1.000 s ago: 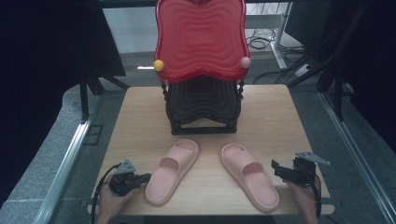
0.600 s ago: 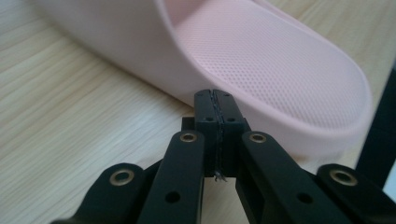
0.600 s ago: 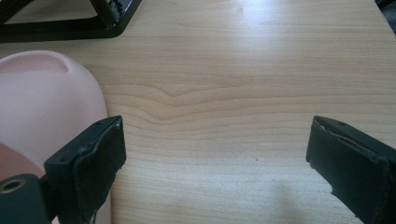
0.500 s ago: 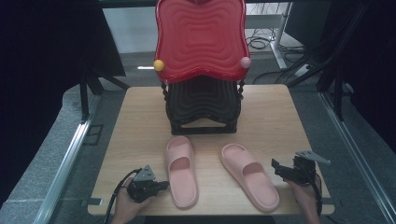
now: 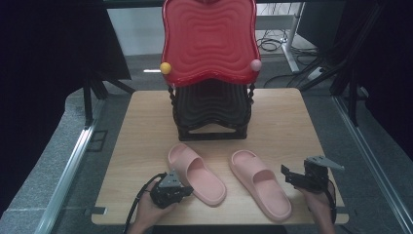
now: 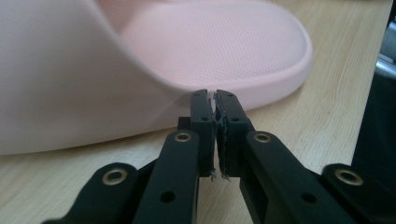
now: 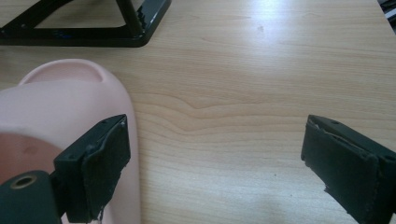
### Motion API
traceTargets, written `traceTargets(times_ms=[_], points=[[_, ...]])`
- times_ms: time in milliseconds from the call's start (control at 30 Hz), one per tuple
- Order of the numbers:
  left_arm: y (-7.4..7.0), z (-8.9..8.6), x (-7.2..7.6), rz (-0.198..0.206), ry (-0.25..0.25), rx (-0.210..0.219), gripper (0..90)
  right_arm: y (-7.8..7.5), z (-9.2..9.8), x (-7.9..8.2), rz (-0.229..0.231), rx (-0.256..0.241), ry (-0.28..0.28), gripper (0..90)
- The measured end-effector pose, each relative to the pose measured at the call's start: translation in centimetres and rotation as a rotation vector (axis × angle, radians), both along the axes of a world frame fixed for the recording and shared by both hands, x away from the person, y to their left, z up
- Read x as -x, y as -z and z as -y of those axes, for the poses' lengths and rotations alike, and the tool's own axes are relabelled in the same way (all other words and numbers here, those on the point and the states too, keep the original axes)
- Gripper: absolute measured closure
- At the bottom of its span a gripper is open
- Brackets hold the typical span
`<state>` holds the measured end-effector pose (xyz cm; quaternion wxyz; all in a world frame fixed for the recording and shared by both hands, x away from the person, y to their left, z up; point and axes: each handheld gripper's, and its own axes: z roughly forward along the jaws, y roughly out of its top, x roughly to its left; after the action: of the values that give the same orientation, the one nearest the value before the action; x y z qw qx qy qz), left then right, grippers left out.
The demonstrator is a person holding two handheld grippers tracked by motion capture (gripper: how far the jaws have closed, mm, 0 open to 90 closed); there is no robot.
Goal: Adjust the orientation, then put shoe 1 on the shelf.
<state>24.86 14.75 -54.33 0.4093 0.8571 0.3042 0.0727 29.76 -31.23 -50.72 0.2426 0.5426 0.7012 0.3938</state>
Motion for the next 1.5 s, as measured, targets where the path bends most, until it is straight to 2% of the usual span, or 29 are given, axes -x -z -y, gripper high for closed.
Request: traceTargets(times_ms=[100, 133, 200, 300, 367, 400, 433, 533, 567, 600, 667, 767, 833, 900, 933, 1067, 1200, 1267, 1300, 1400, 1500], points=[[-0.5, -1.1, 0.1, 0.032, -0.048, 0.054, 83.7, -0.1, -0.3, 0.1, 0.0, -0.002, -0.01, 8.7], [-0.8, -1.6, 0.1, 0.053, -0.073, 0.074, 82.5, -0.1, -0.3, 0.1, -0.001, -0.003, -0.013, 8.9], [-1.2, -2.3, 0.0, 0.091, -0.124, 0.104, 75.2, -0.1, -0.4, 0.2, -0.004, -0.002, -0.02, 9.3], [-1.9, -3.3, -0.3, 0.124, -0.195, 0.165, 59.4, -0.1, -0.4, 0.3, -0.003, -0.004, -0.022, 9.5], [-2.5, -3.9, -0.6, 0.138, -0.239, 0.198, 52.3, -0.3, -0.2, 0.5, 0.002, -0.013, -0.023, 9.6], [-2.8, -4.2, -0.7, 0.146, -0.259, 0.207, 45.0, -0.4, -0.1, 0.9, 0.009, -0.022, -0.024, 9.7], [-3.1, -4.4, -1.0, 0.151, -0.278, 0.213, 45.0, -0.4, -0.1, 0.9, 0.009, -0.022, -0.024, 9.7], [-3.8, -4.9, -1.7, 0.151, -0.321, 0.222, 35.4, -0.9, -0.2, 1.7, 0.028, -0.031, -0.041, 11.6], [-4.1, -5.0, -2.0, 0.151, -0.33, 0.222, 35.4, -0.9, -0.2, 1.7, 0.028, -0.031, -0.041, 11.6], [-4.4, -5.1, -2.5, 0.144, -0.337, 0.226, 32.1, -1.0, -0.3, 1.9, 0.041, -0.029, -0.045, 12.7], [-4.6, -5.4, -3.3, 0.141, -0.351, 0.234, 31.5, -1.6, -0.4, 2.5, 0.081, -0.034, -0.033, 16.5], [-4.5, -5.7, -4.0, 0.13, -0.367, 0.237, 29.6, -2.4, -0.9, 3.4, 0.113, -0.054, -0.063, 22.2], [-4.3, -5.9, -4.0, 0.127, -0.367, 0.234, 29.3, -2.8, -1.6, 4.0, 0.125, -0.049, -0.101, 24.9], [-4.0, -6.1, -3.9, 0.119, -0.366, 0.235, 29.1, -3.0, -2.7, 4.8, 0.135, -0.073, -0.148, 28.5], [-3.9, -6.2, -3.8, 0.117, -0.364, 0.236, 29.1, -3.0, -2.7, 4.8, 0.135, -0.073, -0.148, 28.5], [-3.5, -6.5, -3.9, 0.101, -0.362, 0.24, 28.8, -3.6, -5.3, 6.0, 0.147, -0.065, -0.235, 32.4], [-3.1, -6.4, -4.2, 0.086, -0.356, 0.235, 28.5, -3.8, -8.9, 6.4, 0.135, -0.049, -0.339, 35.4], [-3.1, -6.4, -4.3, 0.082, -0.352, 0.236, 28.3, -3.2, -11.3, 5.7, 0.102, -0.055, -0.394, 37.3], [-3.0, -6.4, -4.3, 0.08, -0.352, 0.236, 28.3, -3.2, -11.3, 5.7, 0.102, -0.055, -0.394, 37.3], [-2.9, -6.5, -4.6, 0.075, -0.352, 0.237, 28.3, -2.4, -13.7, 4.8, 0.075, -0.044, -0.434, 39.1], [-2.6, -6.5, -4.8, 0.067, -0.349, 0.239, 28.1, -1.8, -15.3, 4.0, 0.049, -0.05, -0.448, 41.2]])
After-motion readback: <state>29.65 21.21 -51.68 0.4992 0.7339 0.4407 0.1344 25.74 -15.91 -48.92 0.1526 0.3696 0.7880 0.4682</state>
